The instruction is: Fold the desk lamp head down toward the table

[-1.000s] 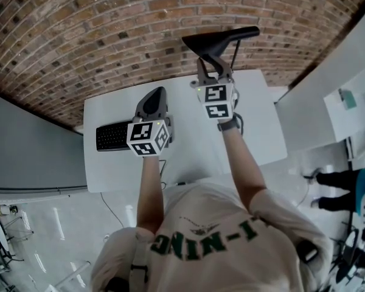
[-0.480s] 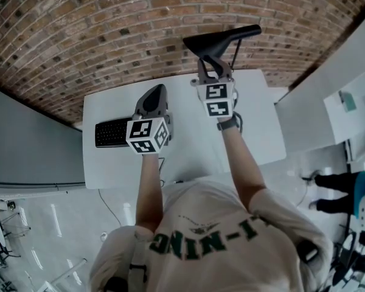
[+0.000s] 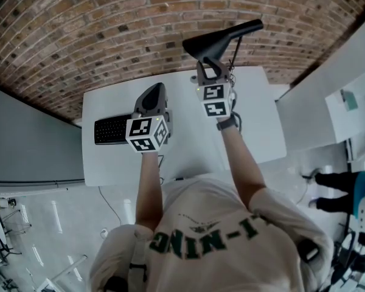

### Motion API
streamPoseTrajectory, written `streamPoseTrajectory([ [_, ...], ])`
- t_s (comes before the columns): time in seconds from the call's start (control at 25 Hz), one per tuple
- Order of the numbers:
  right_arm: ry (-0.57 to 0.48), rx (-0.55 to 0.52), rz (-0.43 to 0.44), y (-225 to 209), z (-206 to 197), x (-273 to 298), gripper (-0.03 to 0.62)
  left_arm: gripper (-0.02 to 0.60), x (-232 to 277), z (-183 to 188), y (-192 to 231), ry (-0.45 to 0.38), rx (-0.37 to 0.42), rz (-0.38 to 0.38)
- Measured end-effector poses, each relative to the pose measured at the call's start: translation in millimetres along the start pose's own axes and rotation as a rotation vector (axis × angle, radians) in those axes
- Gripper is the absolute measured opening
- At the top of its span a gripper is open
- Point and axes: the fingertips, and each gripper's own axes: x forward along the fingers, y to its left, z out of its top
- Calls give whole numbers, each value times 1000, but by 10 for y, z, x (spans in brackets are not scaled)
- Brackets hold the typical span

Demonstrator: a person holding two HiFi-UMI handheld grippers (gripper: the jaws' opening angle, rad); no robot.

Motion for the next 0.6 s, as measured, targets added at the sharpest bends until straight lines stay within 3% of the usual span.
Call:
streamPoseTrajectory([
  [0.6,56,14,7,7,-379,72,95,0,151,-40,-43,14,-6,-3],
])
